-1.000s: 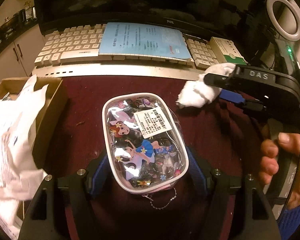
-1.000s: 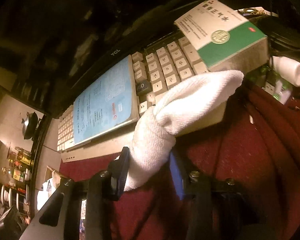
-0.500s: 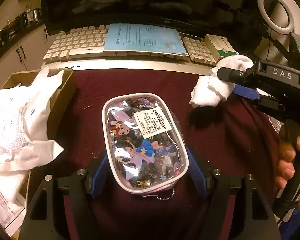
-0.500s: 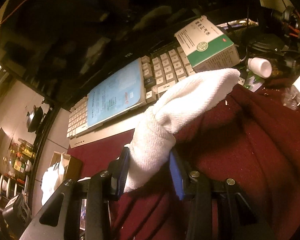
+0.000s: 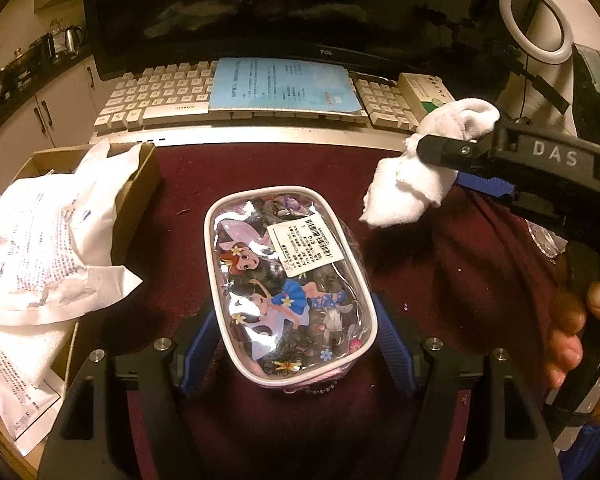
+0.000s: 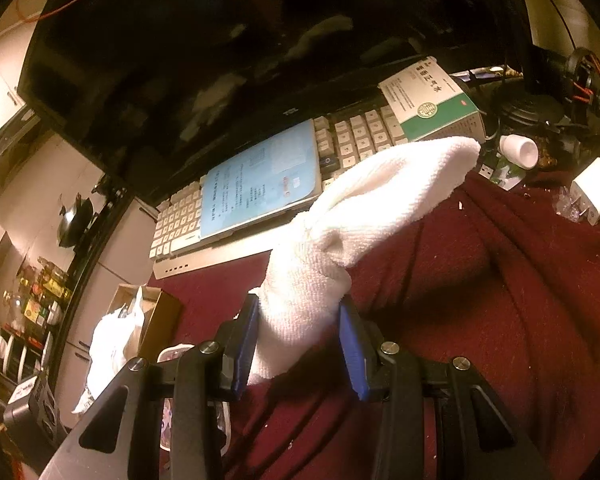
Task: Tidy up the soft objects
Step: 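Carry the cartoon pouch and white towel over the cardboard box with both grippers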
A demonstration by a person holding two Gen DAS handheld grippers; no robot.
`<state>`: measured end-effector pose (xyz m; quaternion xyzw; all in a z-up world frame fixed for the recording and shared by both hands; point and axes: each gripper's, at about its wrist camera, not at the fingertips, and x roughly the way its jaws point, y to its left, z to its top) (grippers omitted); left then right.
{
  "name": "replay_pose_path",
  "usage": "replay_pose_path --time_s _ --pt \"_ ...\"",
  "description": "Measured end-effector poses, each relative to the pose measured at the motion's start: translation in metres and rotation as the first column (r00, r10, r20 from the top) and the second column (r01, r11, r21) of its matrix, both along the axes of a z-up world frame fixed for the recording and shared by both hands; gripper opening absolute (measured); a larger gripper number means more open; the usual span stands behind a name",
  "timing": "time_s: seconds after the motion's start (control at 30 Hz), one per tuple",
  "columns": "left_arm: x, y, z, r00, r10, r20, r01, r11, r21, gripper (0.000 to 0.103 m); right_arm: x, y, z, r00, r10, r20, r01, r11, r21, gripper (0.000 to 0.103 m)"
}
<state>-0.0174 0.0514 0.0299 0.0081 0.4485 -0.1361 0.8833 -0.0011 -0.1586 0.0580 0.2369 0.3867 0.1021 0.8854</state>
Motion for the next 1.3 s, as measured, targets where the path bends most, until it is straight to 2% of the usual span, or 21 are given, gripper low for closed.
replay_pose_path --time_s 0.3,0.93,1.3 --pt "-0.007 0.006 0.008 1.0 -0.001 0.019 0.001 1.0 -0.009 0.072 -0.004 0.021 0.007 0.999 0.023 0.023 -0.02 0.993 -0.118 0.042" --pt "-0.024 0.014 0.034 0.997 -0.016 0.075 0.018 0.999 -0.029 0.072 -0.004 0.035 0.012 0.998 0.057 0.039 -0.051 0.987 -0.151 0.042" --pt "-0.048 0.046 0.061 0.992 0.016 0.125 -0.009 0.998 -0.061 0.072 -0.014 0.049 0.032 0.992 0.093 0.09 -0.078 0.984 -0.161 0.042"
